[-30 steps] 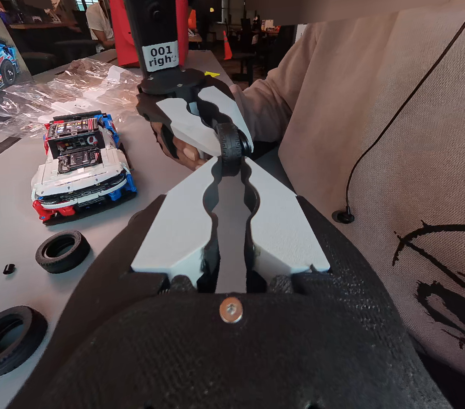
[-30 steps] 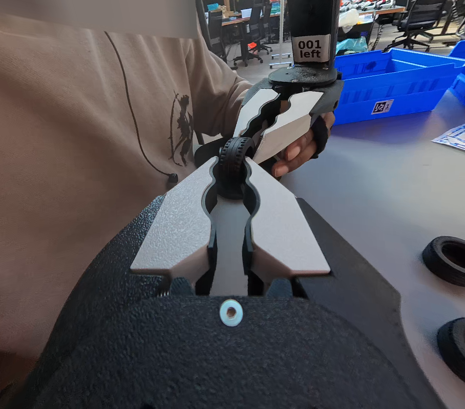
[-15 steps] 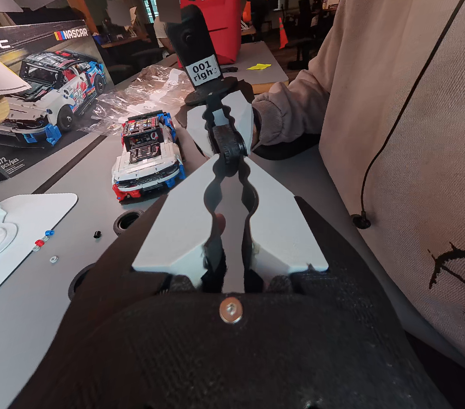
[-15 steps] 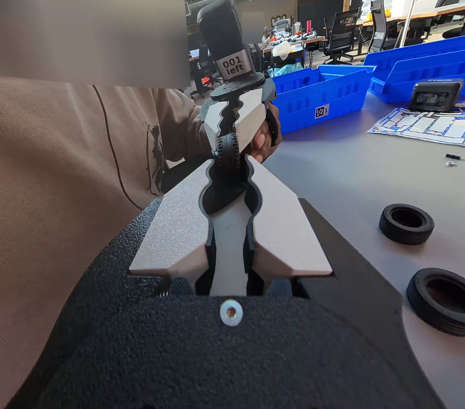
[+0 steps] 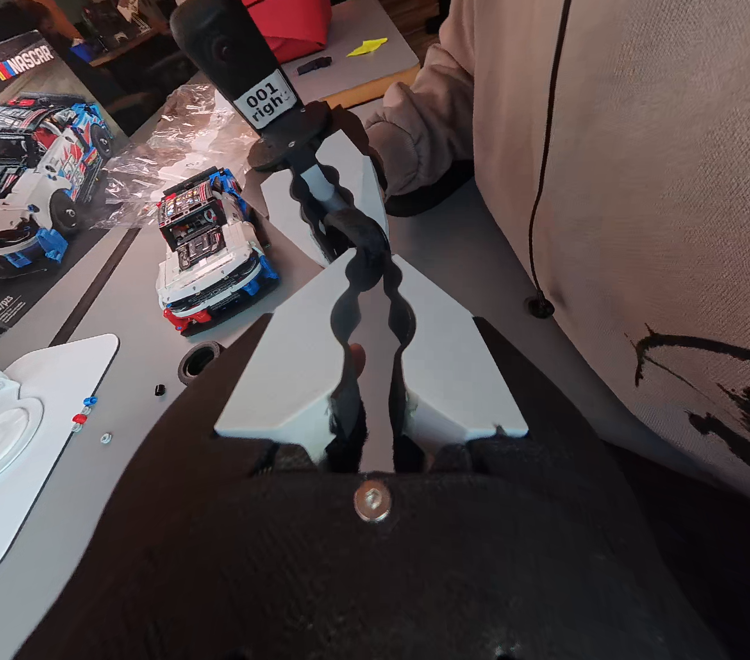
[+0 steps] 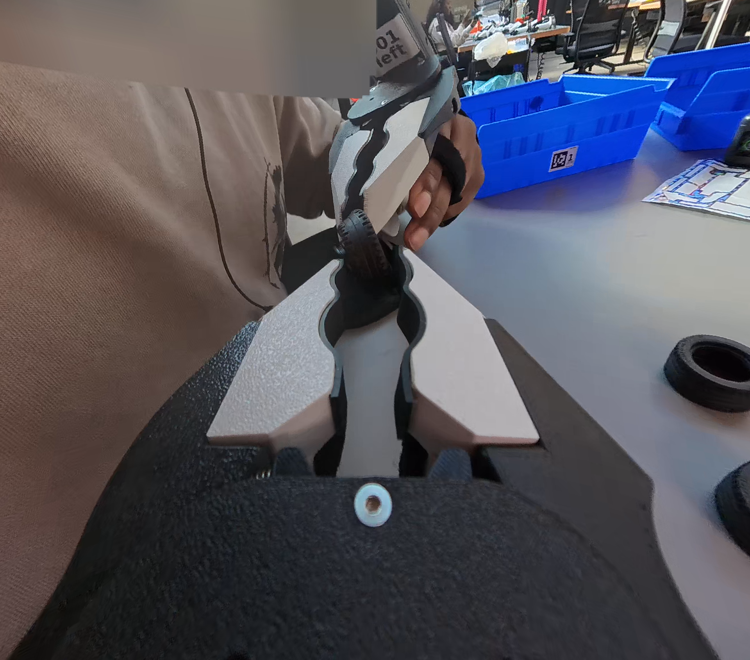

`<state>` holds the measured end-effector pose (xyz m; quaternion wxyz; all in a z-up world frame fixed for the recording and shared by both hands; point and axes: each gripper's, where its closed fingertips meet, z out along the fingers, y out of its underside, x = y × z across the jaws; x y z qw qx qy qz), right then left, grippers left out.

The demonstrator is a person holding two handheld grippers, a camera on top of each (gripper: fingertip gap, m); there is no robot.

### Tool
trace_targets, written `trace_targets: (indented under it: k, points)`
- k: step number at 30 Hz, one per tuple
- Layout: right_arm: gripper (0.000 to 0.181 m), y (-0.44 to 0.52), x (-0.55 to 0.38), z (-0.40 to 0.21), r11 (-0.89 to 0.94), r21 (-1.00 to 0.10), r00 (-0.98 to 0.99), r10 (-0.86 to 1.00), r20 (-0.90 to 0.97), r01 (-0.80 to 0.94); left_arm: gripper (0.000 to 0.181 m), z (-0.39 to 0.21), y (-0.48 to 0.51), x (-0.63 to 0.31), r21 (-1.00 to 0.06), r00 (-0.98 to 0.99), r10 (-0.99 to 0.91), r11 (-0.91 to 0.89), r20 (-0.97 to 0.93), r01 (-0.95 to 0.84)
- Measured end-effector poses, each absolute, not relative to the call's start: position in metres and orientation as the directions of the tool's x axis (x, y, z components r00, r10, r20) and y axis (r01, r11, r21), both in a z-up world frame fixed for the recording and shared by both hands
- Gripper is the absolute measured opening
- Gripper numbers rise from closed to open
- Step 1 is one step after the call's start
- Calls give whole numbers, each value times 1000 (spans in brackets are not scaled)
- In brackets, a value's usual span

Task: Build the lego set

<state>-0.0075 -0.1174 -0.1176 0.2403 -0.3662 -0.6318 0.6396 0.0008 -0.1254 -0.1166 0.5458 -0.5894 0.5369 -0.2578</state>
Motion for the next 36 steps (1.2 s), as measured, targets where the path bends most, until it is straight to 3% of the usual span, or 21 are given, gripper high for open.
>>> trace_targets:
  k: [4,7,15,22,24,31,34,36]
  points:
    - [17,-125,-8,-131,-22,-980,-622,770,-141,195,10,-134,-128,-2,-871,259,-907,190,-333,-453]
    - [16,-126,-11,-144,51,-973,-615,782,-102,227,12,-147,-124,-7,-891,287,-933,70,-217,-449]
    - [13,-109,-17,-121,-205,-962,-568,777,-272,179,27,-130,-104,-7,-989,406,-911,-117,71,-91]
    - [14,-102,-12,-91,-332,-942,-578,759,-298,50,20,-110,-95,-3,-988,436,-891,-154,126,-30]
    - [16,-102,-11,-90,-300,-953,-572,775,-270,44,13,-109,-94,-3,-985,435,-890,-166,133,-38]
    - [20,-112,-10,-83,-51,-998,-544,836,-65,41,13,-101,-105,-1,-979,415,-907,-138,66,-146]
    - [17,-120,-9,-67,-85,-996,-562,825,-59,-20,13,-86,-110,0,-990,399,-915,-102,56,-94]
    - [16,-117,-9,-53,-134,-986,-540,839,-61,-97,30,-71,-114,2,-996,377,-922,-86,84,12]
